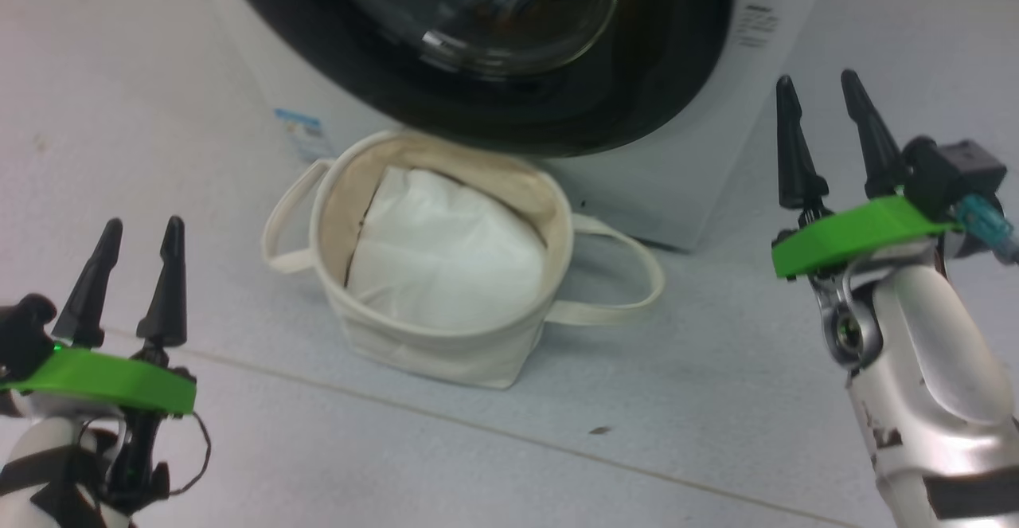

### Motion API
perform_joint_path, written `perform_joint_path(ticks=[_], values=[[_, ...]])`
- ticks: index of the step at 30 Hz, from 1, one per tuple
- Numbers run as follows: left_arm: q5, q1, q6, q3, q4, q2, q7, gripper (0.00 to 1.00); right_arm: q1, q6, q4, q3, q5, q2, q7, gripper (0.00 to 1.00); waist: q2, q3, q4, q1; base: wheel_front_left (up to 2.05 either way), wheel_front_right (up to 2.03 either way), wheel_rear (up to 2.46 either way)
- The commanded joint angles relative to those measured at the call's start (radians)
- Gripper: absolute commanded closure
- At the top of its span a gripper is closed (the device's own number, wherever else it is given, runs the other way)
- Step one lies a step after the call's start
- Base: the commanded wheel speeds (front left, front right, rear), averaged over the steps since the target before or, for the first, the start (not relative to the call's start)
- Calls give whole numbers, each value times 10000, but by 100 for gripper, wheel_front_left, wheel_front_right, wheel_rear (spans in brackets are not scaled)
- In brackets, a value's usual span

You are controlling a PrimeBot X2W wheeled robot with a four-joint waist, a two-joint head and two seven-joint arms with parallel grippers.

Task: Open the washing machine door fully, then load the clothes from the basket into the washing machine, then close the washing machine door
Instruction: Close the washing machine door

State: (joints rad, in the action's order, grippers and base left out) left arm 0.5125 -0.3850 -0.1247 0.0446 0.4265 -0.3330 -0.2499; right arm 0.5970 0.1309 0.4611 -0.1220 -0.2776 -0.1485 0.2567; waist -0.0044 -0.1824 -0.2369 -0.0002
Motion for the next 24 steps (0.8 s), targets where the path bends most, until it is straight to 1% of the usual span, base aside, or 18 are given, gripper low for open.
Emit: perform_joint_path(ticks=[1, 5, 11, 14, 18, 24], values=[[-44, -97, -59, -458, -235, -514, -118, 0, -96, -2, -502, -230, -103, -23, 51, 0, 0, 539, 540, 2, 0, 0, 0], [-93, 303, -59, -441, -169, -589, -118, 0, -945, -2, -934, -300, -358, -177, 51, 0, 0, 1052, 1027, 2, 0, 0, 0], [-209, 795, -59, -725, -285, -531, -118, 0, -2000, -2, -1007, -293, -801, -487, 51, 0, 0, 1623, 1552, 2, 0, 0, 0], [-269, 962, -59, -871, -420, -501, -118, 0, -2385, -2, -1148, -224, -895, -606, 51, 0, 0, 1693, 1766, 2, 0, 0, 0], [-215, 1134, -59, -823, -605, -531, -118, 0, -2840, -2, -1424, 28, -960, -640, 51, 0, 0, 1723, 1957, 2, 0, 0, 0], [306, 1401, -59, -655, -890, -594, -118, 0, -3459, -2, -1711, 220, -1004, -628, 51, 0, 0, 1692, 2097, 2, 0, 0, 0]])
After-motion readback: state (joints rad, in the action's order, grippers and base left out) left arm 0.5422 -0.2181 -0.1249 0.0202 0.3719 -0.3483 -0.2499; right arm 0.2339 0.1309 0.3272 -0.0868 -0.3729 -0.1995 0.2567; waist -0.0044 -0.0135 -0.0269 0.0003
